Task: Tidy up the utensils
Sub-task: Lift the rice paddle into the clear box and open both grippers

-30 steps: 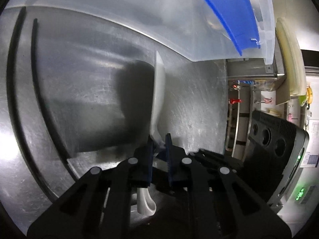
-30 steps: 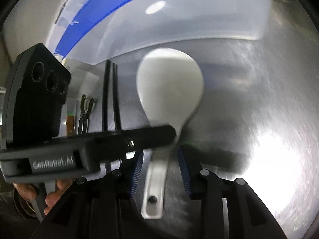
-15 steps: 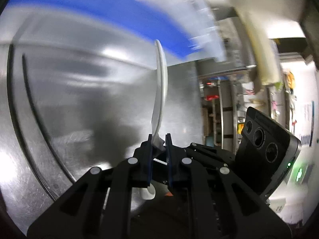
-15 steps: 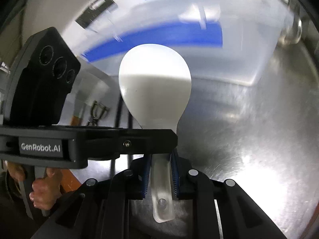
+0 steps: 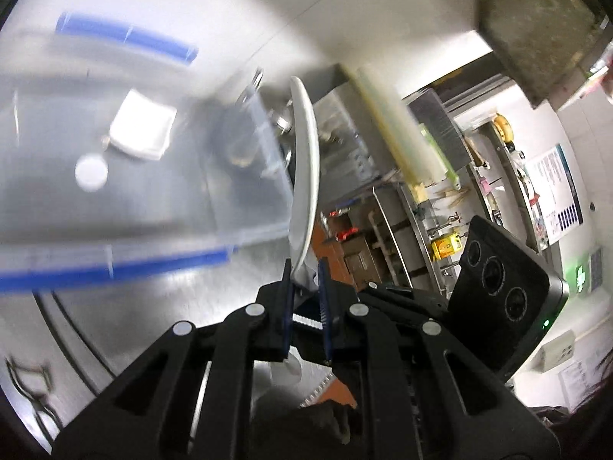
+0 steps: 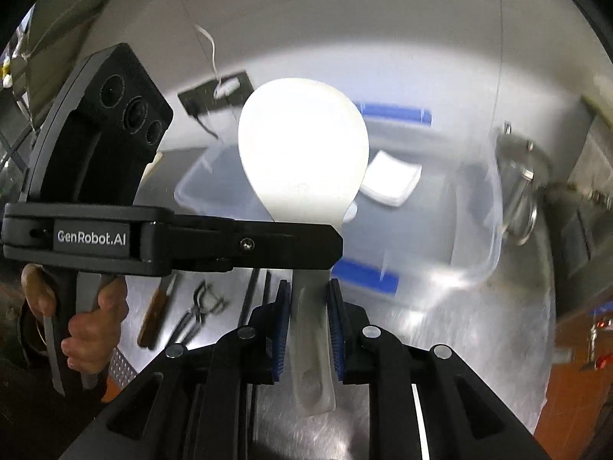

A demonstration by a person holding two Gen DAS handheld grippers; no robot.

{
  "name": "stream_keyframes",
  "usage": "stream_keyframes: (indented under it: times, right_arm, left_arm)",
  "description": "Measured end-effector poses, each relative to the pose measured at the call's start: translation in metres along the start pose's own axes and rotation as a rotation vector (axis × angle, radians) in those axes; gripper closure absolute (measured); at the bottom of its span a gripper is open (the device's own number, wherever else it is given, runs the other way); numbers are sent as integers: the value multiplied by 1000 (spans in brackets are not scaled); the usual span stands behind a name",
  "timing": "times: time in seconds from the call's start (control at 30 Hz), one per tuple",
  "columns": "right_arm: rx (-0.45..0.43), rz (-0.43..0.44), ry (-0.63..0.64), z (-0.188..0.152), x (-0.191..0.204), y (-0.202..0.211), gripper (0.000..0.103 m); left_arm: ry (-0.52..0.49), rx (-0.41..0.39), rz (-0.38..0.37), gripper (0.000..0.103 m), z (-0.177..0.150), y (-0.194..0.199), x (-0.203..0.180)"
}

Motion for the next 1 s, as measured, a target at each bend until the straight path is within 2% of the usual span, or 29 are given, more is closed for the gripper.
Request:
stream_keyframes:
  times: [0.13,0.4,0.47,0.53,0.63,0.7,0.8,0.9,1.0]
  right_arm:
    - [2,21,-13,14,3,-3,80]
    - [-6,-11,-2,47,5,-22,82]
    - [-19,-27,12,63,2,-25,86]
    - [-31,-35,40,82,0,-29,95]
    - [-17,-32,50,108,-10,-41,96]
    - [31,-27,36,116,-19,-58,96]
    - [118,-40,2,110,-36,-93,96]
    - [219,-46,-35,98,-53,-133,96]
    - [306,-62,-63,81,-66,-157,95]
  left_arm:
    - [-44,-39,-29,94,16,12,-8]
    - [-48,-80,-38,94,56,11,-6]
    - [-56,-96,-27,94,71,11,-4]
    - [-66,-119,-15,94,91,11,1]
    - [-42,-111,-28,94,120,1,14]
    - [-1,-73,-9,94,136,-20,36]
    - [73,5,57,94,139,-53,77]
    - [185,131,158,94,127,-93,133]
    - [271,219,239,94,113,-118,174]
Point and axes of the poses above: each gripper's, at about its wrist camera, not at the fingertips, and y roughly against the way its jaws point, x to its left, z to its top, the point moved 6 cm from there along -y, roughly the way its jaws point, and after that the axes turned 10 degrees about -x, right-handed, at the moved point
